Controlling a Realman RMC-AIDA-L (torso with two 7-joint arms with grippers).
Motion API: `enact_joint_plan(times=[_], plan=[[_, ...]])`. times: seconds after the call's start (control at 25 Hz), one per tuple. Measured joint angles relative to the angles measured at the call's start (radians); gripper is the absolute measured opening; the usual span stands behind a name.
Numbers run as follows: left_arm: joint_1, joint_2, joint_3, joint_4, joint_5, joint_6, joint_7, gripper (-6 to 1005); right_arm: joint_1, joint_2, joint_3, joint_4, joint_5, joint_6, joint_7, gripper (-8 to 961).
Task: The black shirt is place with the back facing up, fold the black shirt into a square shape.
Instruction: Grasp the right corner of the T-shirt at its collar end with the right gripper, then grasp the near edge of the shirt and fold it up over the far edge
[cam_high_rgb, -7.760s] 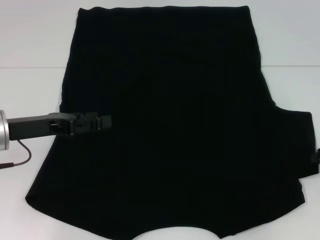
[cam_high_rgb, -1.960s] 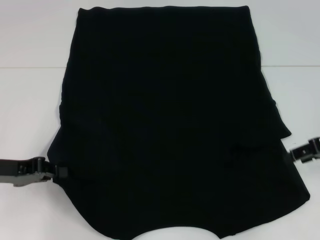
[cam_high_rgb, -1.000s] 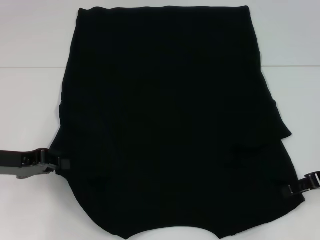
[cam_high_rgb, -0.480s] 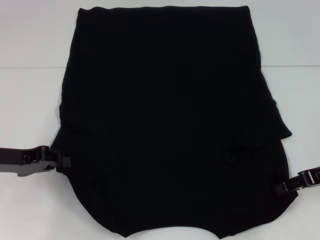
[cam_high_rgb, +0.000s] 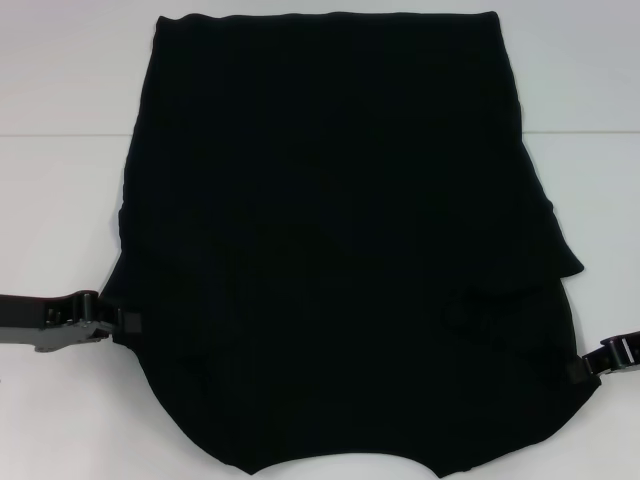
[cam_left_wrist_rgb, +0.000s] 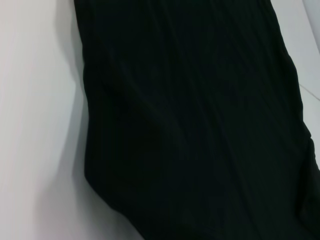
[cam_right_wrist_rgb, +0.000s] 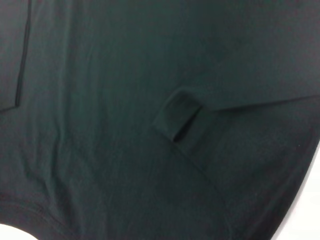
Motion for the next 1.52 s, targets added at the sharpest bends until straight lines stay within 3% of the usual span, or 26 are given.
enact_joint_plan(times=[0.16,0.72,0.88,0.92,1.08,1.36,1.52], plan=[[-0.002,0.001,0.004,0.0,0.0,0.006,0.0,40,0.0,0.0,0.002,-0.006,0.0,-0.015,0.012,73],[-0.019,0.01,0.049,-0.02,0.02,0.065,0.02,41,-0.023,-0.017,0.025,-0.019,-0.009,-0.098,0.053,57],[-0.02,0.01,0.08,-0.013,0.028,0.123,0.026,42,-0.061,0.006,0.019,-0.113,-0.032,-0.149,0.082,57],[-0.02,0.009,0.087,-0.013,0.028,0.142,0.029,42,-0.085,0.024,0.025,-0.177,-0.053,-0.183,0.089,57],[-0.01,0.001,0.113,-0.003,0.029,0.211,0.033,42,-0.123,0.034,0.031,-0.243,-0.061,-0.232,0.098,55],[0.047,-0.032,0.167,0.043,0.03,0.326,0.036,42,-0.208,0.03,0.046,-0.259,-0.06,-0.287,0.075,65],[0.053,-0.036,0.176,0.056,0.029,0.325,0.043,40,-0.196,0.023,0.12,-0.228,-0.028,-0.283,0.023,72]])
